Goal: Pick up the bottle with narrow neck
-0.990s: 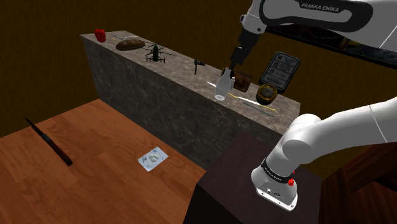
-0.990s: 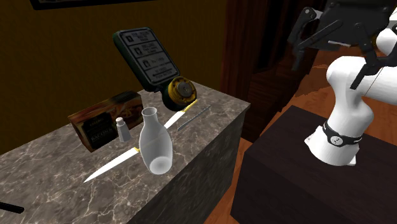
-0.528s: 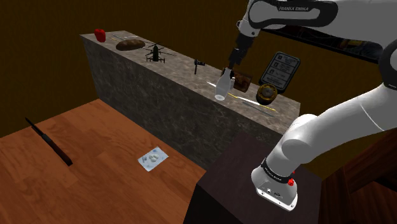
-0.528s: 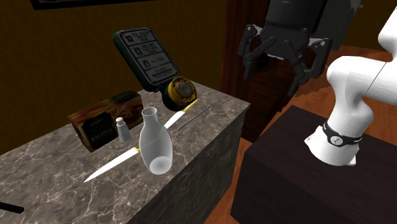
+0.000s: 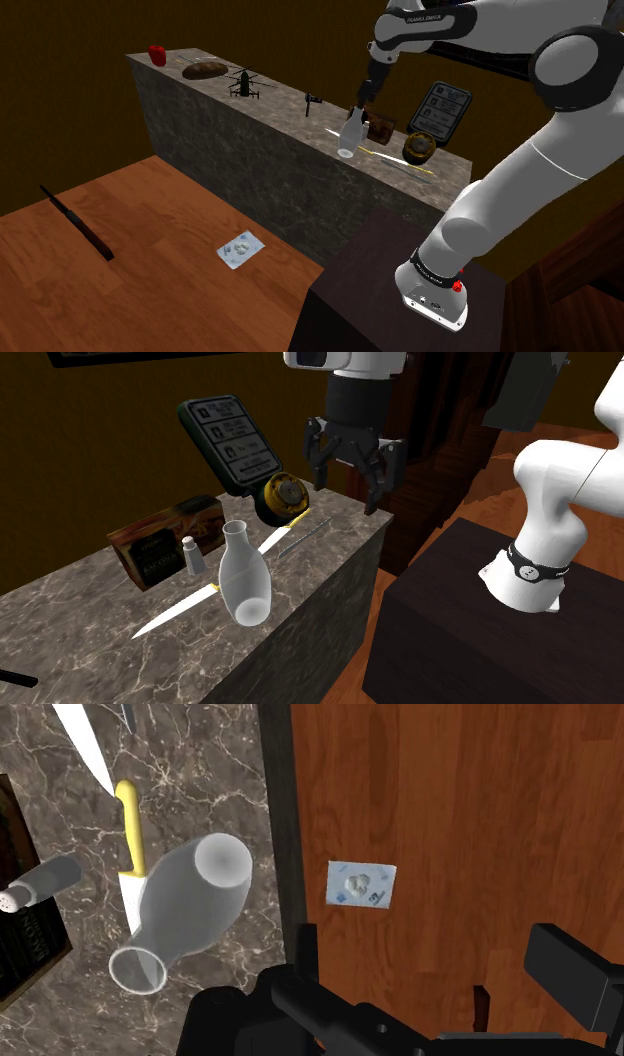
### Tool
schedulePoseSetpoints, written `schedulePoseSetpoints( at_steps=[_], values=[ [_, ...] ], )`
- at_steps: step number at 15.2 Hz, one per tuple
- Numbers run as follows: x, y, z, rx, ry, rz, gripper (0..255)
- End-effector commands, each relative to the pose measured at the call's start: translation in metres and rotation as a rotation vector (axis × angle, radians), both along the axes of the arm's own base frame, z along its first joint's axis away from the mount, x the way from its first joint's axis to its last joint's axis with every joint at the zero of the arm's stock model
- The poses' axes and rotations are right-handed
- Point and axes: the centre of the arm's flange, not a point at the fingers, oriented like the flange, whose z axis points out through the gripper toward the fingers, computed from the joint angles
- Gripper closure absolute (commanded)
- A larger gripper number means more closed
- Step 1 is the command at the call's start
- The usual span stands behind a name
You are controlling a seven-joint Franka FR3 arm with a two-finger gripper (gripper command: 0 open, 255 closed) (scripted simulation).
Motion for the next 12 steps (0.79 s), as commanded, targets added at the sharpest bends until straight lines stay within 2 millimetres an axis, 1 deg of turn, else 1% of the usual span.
schedulePoseSetpoints(
  at_steps=[1, 12],
  values=[
    [0.009, -0.022, -0.01, 0.0, 0.007, 0.001, 0],
    [0.07, -0.145, -0.065, 0.004, 0.047, 0.003, 0]
  ],
)
